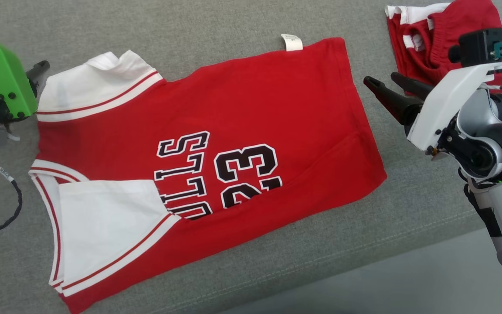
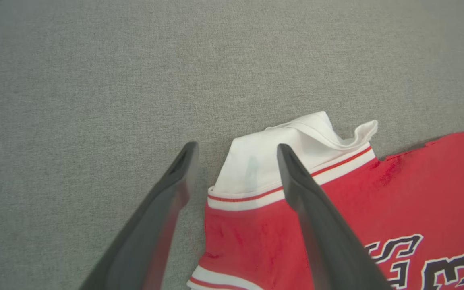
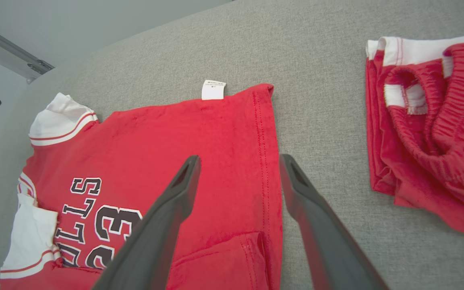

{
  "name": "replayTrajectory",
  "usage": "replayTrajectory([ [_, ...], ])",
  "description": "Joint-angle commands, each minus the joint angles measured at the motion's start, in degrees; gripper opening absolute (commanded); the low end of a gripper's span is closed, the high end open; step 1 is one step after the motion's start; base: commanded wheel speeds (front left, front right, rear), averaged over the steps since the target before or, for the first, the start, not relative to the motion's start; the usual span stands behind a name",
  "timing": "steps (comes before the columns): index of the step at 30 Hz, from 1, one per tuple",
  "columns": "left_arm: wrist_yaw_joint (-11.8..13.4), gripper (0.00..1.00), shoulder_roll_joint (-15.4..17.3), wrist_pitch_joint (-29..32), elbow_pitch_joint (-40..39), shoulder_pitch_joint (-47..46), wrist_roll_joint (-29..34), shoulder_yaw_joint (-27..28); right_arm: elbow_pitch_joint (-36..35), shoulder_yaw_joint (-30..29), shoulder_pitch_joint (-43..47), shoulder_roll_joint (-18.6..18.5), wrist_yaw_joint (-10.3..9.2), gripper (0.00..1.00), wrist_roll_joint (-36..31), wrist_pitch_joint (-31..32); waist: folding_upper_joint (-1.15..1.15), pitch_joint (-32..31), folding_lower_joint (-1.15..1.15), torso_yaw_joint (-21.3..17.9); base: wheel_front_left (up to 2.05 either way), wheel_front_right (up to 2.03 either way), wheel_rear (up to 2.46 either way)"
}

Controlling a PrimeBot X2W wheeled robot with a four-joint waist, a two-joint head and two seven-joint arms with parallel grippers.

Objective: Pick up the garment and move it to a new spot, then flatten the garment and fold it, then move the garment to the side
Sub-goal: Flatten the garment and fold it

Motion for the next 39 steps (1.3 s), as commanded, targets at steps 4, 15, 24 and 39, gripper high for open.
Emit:
replayTrajectory([
  [4, -0.4, 1.00, 0.8, 2.3, 2.2, -2.8, 1.1, -0.9, 1.4, 3.0, -3.2, -0.2, 0.00, 1.00, 1.2, -1.4, 0.00, 5.4, -0.01, -4.9, 0.00, 0.00, 0.00],
  [15, 0.1, 1.00, 1.7, 5.8, 5.2, -4.4, 3.1, -3.4, 4.4, 8.4, -6.9, -1.6, 0.00, 1.00, 4.1, -4.1, 0.00, 6.4, -0.01, -5.8, 0.00, 0.00, 0.00],
  [24, 0.0, 0.27, 1.5, 7.8, 3.8, -4.4, 3.0, -4.4, 6.3, 10.8, -8.6, -2.3, 0.00, 1.00, 5.9, -6.1, 0.00, 6.2, -0.01, -5.1, 0.00, 0.00, 0.00],
  [39, -4.4, 0.00, -2.7, 0.0, 0.4, -4.1, 3.0, -3.8, 16.8, 11.8, -14.7, -3.9, 0.00, 1.00, 2.5, -8.4, 0.00, 4.1, -0.01, 1.3, 0.00, 0.00, 0.00],
])
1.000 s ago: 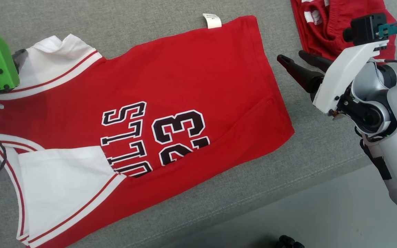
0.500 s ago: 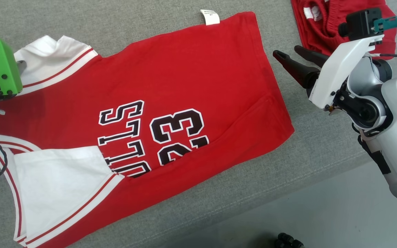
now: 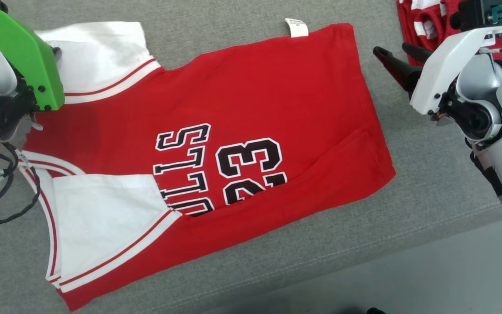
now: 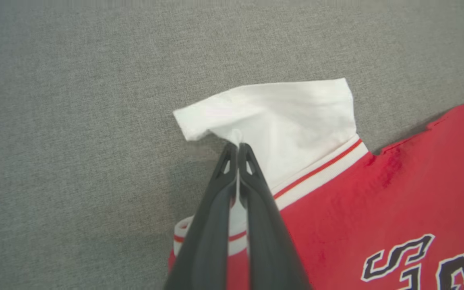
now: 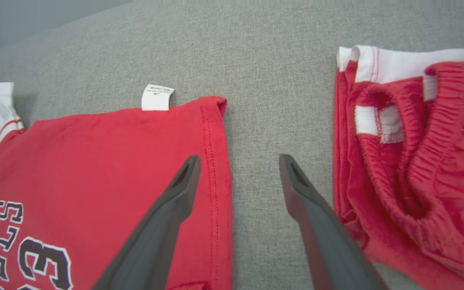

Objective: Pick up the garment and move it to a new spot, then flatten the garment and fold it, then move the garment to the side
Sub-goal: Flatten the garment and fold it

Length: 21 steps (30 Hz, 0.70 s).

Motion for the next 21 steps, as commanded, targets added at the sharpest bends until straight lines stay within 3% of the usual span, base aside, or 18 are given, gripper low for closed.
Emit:
replayTrajectory([
  [1, -0.3, 0.00, -0.4, -0.7, -0.5, 0.1, 0.1, 0.0, 1.0, 0.1, -1.3, -0.1, 0.00, 1.00, -0.7, -0.4, 0.00, -0.4, 0.00, 2.4, 0.00, 0.00, 0.00],
  [10, -1.3, 0.00, -2.1, -3.8, -3.8, 0.5, 0.9, -0.2, 12.2, 1.2, -9.0, 1.4, 0.00, 1.00, -4.3, -0.8, 0.00, 1.9, 0.00, 7.7, 0.00, 0.00, 0.00],
  [21, -2.3, 0.00, -4.4, -5.4, -2.2, -1.1, 1.1, -0.6, 21.5, 4.2, -14.7, 3.2, 0.00, 1.00, -6.6, -0.7, 0.00, 3.5, 0.00, 9.4, 0.00, 0.00, 0.00],
])
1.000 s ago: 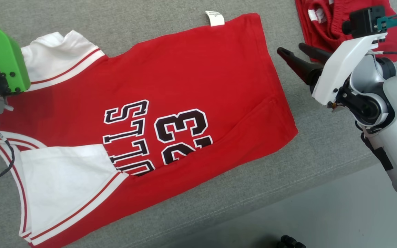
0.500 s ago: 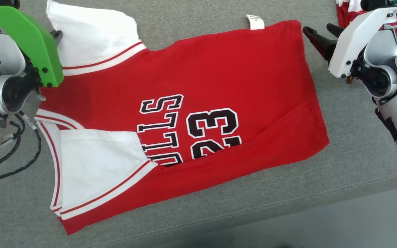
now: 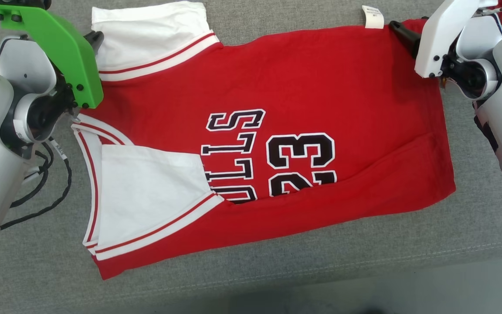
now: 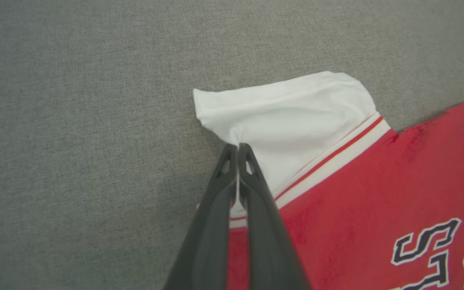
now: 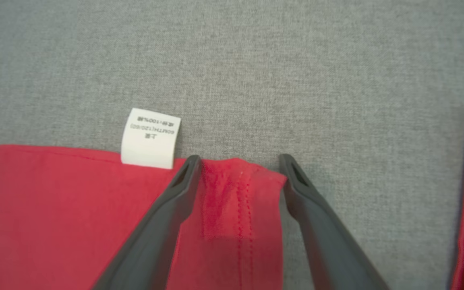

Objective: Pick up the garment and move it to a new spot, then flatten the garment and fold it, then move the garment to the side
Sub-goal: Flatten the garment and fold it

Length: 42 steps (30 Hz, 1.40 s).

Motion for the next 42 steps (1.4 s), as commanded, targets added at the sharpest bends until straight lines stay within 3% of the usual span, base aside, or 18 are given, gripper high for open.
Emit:
replayTrajectory([
  [1, -0.3, 0.00, -0.3, -0.3, 0.3, -1.1, 0.3, -0.1, 0.7, 0.5, -0.7, 0.0, 0.00, 1.00, -0.2, -0.3, 0.00, 0.2, 0.00, 0.2, 0.00, 0.00, 0.00],
  [2, -0.5, 0.00, -0.4, -0.4, 0.5, -1.2, 0.3, -0.2, 1.0, 0.9, -0.9, 0.2, 0.00, 0.93, 0.0, -0.4, 0.00, 0.1, 0.00, 0.1, 0.00, 0.00, 0.00],
  [3, -0.5, 0.00, -0.6, -0.5, 0.7, -1.2, 0.3, -0.2, 1.4, 1.4, -1.0, 0.2, 0.00, 0.67, 0.1, -0.3, 0.00, 0.0, 0.00, 0.1, 0.00, 0.00, 0.00],
  [4, -0.8, 0.00, -0.8, -0.7, 0.9, -1.2, 0.2, -0.2, 1.6, 1.8, -1.2, 0.2, 0.00, 0.49, 0.3, -0.5, 0.00, -0.1, 0.00, 0.0, 0.00, 0.00, 0.00],
  [7, -1.3, 0.00, -1.1, -1.2, 1.6, -1.2, -0.2, -0.1, 2.0, 3.0, -1.4, 0.2, 0.00, 0.25, 1.0, -1.0, 0.00, -0.4, 0.00, -0.1, 0.00, 0.00, 0.00],
  [8, -1.4, 0.00, -1.1, -1.3, 1.7, -1.2, -0.3, 0.0, 2.1, 3.4, -1.3, 0.2, 0.00, 0.00, 1.2, -1.2, 0.00, -0.5, 0.00, -0.2, 0.00, 0.00, 0.00],
  [16, -3.4, 0.00, -0.5, -4.4, 1.6, 1.7, -1.9, 1.5, 1.8, 6.0, 0.0, -1.0, -0.01, 0.00, 3.7, -5.3, 0.00, -2.3, 0.00, -0.5, 0.00, 0.00, 0.00],
  [26, -5.9, 0.00, 1.8, -9.6, -4.5, 9.8, -5.0, 3.5, -4.8, 11.1, 5.5, -4.3, 0.00, 0.00, 9.2, -12.9, 0.00, -5.5, 0.00, -0.6, 0.00, 0.00, 0.00],
  [42, -1.3, 0.00, 7.2, -18.0, -19.9, 29.8, -11.5, 7.8, -14.5, 16.8, 16.0, -12.3, 0.00, 0.00, 16.2, -22.6, 0.00, -10.1, 0.00, -0.3, 0.00, 0.00, 0.00],
])
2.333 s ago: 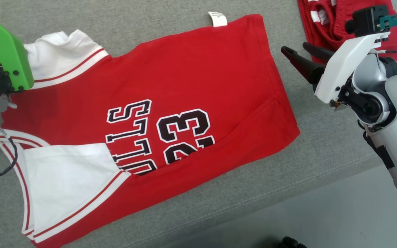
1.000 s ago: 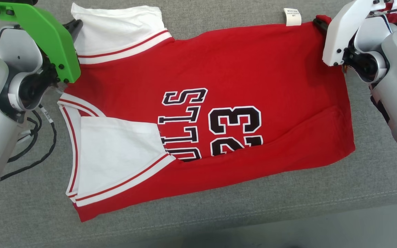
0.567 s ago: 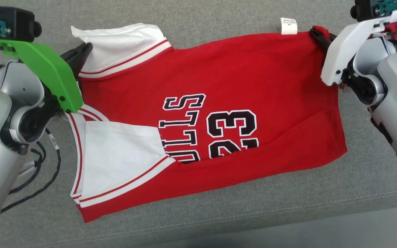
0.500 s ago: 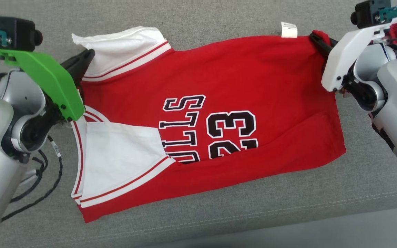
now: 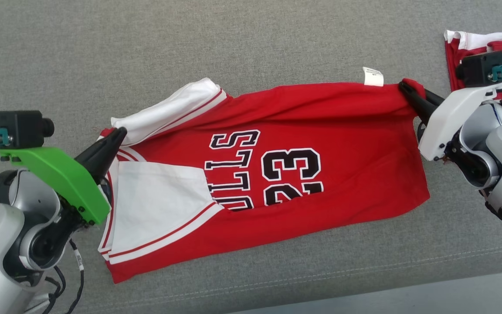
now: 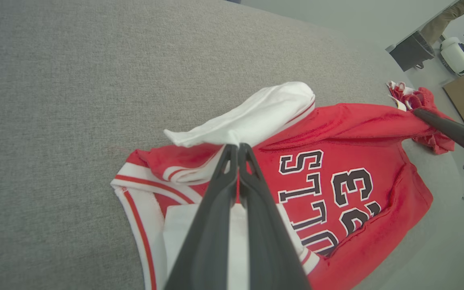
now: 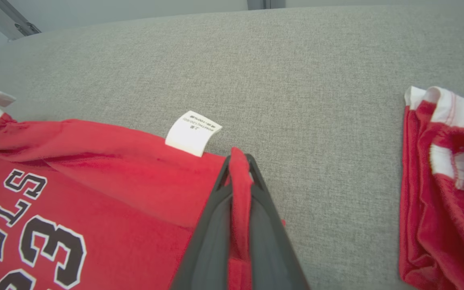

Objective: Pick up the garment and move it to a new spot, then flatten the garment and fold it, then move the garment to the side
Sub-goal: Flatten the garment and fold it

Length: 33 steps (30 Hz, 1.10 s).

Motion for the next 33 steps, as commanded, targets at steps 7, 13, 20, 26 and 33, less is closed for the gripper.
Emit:
replayTrajectory([
  [7, 1.4, 0.00, 1.9, -2.1, -3.4, 6.6, -2.1, 1.0, -3.9, 1.5, 4.6, -3.2, 0.00, 0.00, 2.7, -1.7, 0.00, -1.0, 0.00, 0.0, 0.00, 0.00, 0.00],
  [13, 1.9, 0.00, 2.7, -3.1, -3.3, 10.8, -3.3, 0.9, -6.4, 3.1, 7.4, -4.9, 0.00, 0.00, 4.0, -2.5, 0.00, -1.2, 0.00, -0.3, 0.00, 0.00, 0.00],
  [20, 2.3, 0.00, 3.5, -1.3, -2.7, 13.2, -4.4, 0.1, -6.4, 6.1, 8.0, -5.9, 0.00, 0.00, 1.0, -3.2, 0.00, -1.8, 0.00, -0.7, 0.00, 0.00, 0.00],
  [26, 2.5, 0.24, 3.3, -0.4, -1.9, 13.6, -3.2, -1.4, -6.7, 9.0, 7.9, -6.3, -0.01, 0.49, -0.9, -4.2, 0.00, -3.3, 0.00, -0.8, 0.00, 0.00, 0.00],
  [33, 3.0, 1.00, 3.8, -1.1, -2.9, 15.1, -1.4, -3.1, -8.8, 12.0, 9.6, -8.4, -0.01, 1.00, -2.3, -6.3, 0.00, -5.5, 0.00, -1.0, 0.00, 0.00, 0.00],
])
